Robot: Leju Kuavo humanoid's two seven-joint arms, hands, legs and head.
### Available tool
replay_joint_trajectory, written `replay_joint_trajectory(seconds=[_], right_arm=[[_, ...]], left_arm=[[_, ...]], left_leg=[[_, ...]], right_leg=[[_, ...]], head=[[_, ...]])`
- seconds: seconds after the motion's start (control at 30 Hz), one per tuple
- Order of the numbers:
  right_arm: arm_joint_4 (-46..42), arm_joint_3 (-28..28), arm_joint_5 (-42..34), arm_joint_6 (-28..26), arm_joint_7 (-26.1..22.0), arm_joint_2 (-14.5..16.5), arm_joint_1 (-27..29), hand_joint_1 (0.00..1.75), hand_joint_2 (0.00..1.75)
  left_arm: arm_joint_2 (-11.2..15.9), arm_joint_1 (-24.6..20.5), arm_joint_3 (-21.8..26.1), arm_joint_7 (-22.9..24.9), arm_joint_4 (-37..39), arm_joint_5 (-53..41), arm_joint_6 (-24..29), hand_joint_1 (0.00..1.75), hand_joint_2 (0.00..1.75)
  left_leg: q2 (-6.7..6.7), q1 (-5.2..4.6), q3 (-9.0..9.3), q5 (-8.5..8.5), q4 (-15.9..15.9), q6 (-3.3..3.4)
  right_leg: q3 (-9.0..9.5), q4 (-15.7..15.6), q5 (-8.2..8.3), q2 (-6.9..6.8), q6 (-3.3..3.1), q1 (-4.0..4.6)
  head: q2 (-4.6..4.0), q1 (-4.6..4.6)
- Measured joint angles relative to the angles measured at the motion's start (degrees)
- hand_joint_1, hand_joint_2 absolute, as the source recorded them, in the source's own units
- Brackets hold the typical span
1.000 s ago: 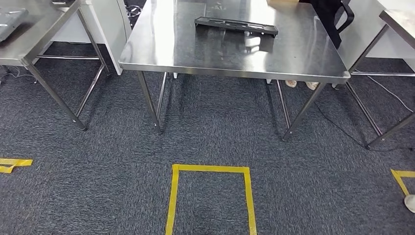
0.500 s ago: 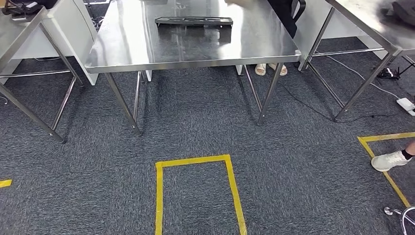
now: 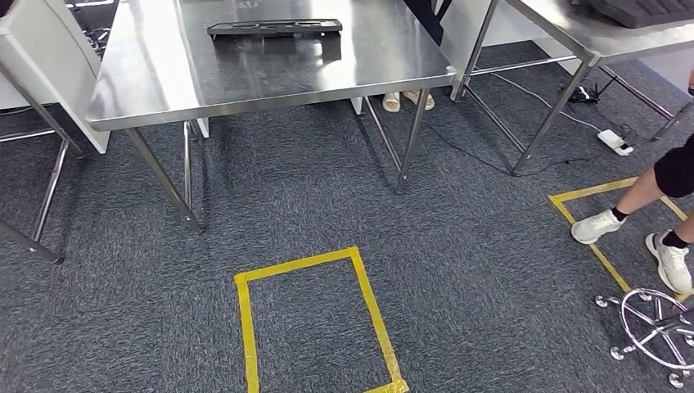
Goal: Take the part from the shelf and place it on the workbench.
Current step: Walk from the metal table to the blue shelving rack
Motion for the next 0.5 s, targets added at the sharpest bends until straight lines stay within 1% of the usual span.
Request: replay_joint_trajectory(seconds=[0.03, 0.07, 0.1, 0.13, 0.17, 0.2, 0.23, 0.27, 0.3, 0.33, 0.37, 0.4, 0.43, 0.47, 0.5], right_arm=[[0.01, 0.00, 0.03, 0.00, 0.00, -0.01, 0.10, 0.00, 0.00], [0.01, 0.00, 0.07, -0.01, -0.03, -0.01, 0.17, 0.00, 0.00], [0.01, 0.00, 0.14, -0.01, -0.11, 0.03, 0.16, 0.00, 0.00], [0.02, 0.00, 0.25, -0.03, -0.26, 0.07, 0.09, 0.00, 0.00], [0.02, 0.00, 0.35, -0.07, -0.49, 0.13, 0.02, 0.00, 0.00], [0.02, 0.00, 0.44, -0.14, -0.83, 0.19, 0.00, 0.00, 0.00], [0.03, 0.00, 0.54, -0.27, -1.22, 0.20, 0.06, 0.00, 0.00], [0.04, 0.00, 0.62, -0.40, -1.68, 0.23, 0.17, 0.00, 0.00], [0.06, 0.01, 0.68, -0.52, -2.15, 0.27, 0.27, 0.00, 0.00], [0.07, 0.01, 0.74, -0.61, -2.60, 0.30, 0.33, 0.00, 0.00], [0.07, 0.02, 0.78, -0.63, -3.03, 0.32, 0.36, 0.00, 0.00], [0.07, 0.02, 0.81, -0.60, -3.45, 0.33, 0.37, 0.00, 0.00], [0.08, 0.02, 0.83, -0.53, -3.84, 0.32, 0.38, 0.00, 0.00], [0.09, 0.02, 0.85, -0.38, -4.19, 0.31, 0.41, 0.00, 0.00], [0.11, 0.02, 0.90, -0.18, -4.52, 0.30, 0.45, 0.00, 0.00]], left_arm=[[0.01, 0.06, 0.00, -0.11, 0.01, 0.00, 0.00, 0.00, 0.00], [0.01, 0.08, 0.00, -0.24, 0.01, 0.01, 0.01, 0.00, 0.00], [0.07, 0.09, 0.00, -0.38, 0.00, 0.07, 0.03, 0.00, 0.00], [0.12, 0.14, 0.00, -0.51, 0.01, 0.16, 0.08, 0.00, 0.00], [0.21, 0.22, 0.00, -0.62, 0.01, 0.28, 0.13, 0.00, 0.00], [0.29, 0.29, 0.00, -0.74, 0.02, 0.48, 0.17, 0.00, 0.00], [0.32, 0.34, 0.00, -0.88, 0.03, 0.65, 0.21, 0.00, 0.00], [0.35, 0.34, 0.01, -1.05, 0.03, 0.79, 0.27, 0.00, 0.00], [0.37, 0.35, 0.01, -1.21, 0.03, 0.90, 0.32, 0.00, 0.00], [0.39, 0.39, 0.01, -1.32, 0.03, 0.93, 0.40, 0.00, 0.00], [0.40, 0.52, 0.01, -1.39, 0.03, 0.93, 0.47, 0.00, 0.00], [0.43, 0.74, 0.01, -1.39, 0.04, 0.93, 0.52, 0.00, 0.00], [0.44, 1.02, 0.02, -1.38, 0.04, 0.95, 0.57, 0.00, 0.00], [0.45, 1.28, 0.03, -1.33, 0.05, 0.99, 0.59, 0.00, 0.00], [0.48, 1.47, 0.06, -1.29, 0.05, 1.07, 0.61, 0.00, 0.00]], left_leg=[[0.64, 0.08, 0.04, -0.02, 0.01, -0.08], [1.23, 0.17, 0.15, -0.05, 0.02, -0.25], [1.78, 0.11, 0.27, -0.13, 0.05, -0.56], [2.33, 0.02, 0.42, -0.26, 0.08, -0.97], [2.85, -0.12, 0.59, -0.35, 0.08, -1.43], [3.36, -0.23, 0.76, -0.42, 0.04, -1.87], [3.89, -0.18, 0.99, -0.42, -0.06, -2.27], [3.93, -0.02, 1.12, -0.50, -0.08, -2.69], [3.12, 0.15, 1.03, -1.03, 0.37, -3.01], [1.75, 0.27, 0.46, -2.24, 1.82, -3.21], [0.05, 0.35, -0.72, -4.05, 4.48, -3.29], [-1.39, 0.32, -2.39, -6.17, 8.18, -3.22], [-2.14, 0.28, -4.27, -8.02, 12.20, -3.12], [-2.50, 0.26, -5.79, -8.98, 15.26, -3.04], [-2.66, 0.25, -6.52, -8.78, 16.52, -2.94]], right_leg=[[0.86, -1.86, 1.22, -0.30, 0.70, -0.26], [2.77, -5.75, 3.01, -1.03, 1.44, -0.49], [4.91, -10.20, 4.75, -2.34, 1.94, -0.59], [6.59, -13.76, 6.14, -3.40, 2.05, -0.53], [7.55, -15.99, 6.99, -4.14, 1.82, -0.39], [7.68, -16.66, 7.28, -4.30, 1.33, -0.16], [7.44, -16.55, 7.41, -3.70, 0.79, 0.03], [7.43, -16.54, 7.54, -3.11, 0.25, -0.20], [7.47, -16.59, 7.68, -2.56, -0.18, -0.42], [7.54, -16.68, 7.88, -2.05, -0.69, -0.65], [7.60, -16.74, 8.07, -1.51, -1.13, -0.86], [7.45, -16.72, 8.16, -0.95, -1.41, -0.69], [7.33, -16.71, 8.26, -0.31, -1.71, -0.49], [7.25, -16.69, 8.30, 0.44, -1.83, -0.29], [7.24, -16.65, 8.33, 1.22, -1.93, -0.11]], head=[[0.00, 0.01], [0.00, 0.02], [0.00, 0.12], [0.00, 0.19], [0.00, 0.16], [0.00, 0.14], [0.00, 0.04], [0.00, -0.07], [0.00, -0.12], [0.00, -0.25], [0.00, -0.37], [0.00, -0.46], [0.00, -0.49], [0.00, -0.48], [0.00, -0.48]])
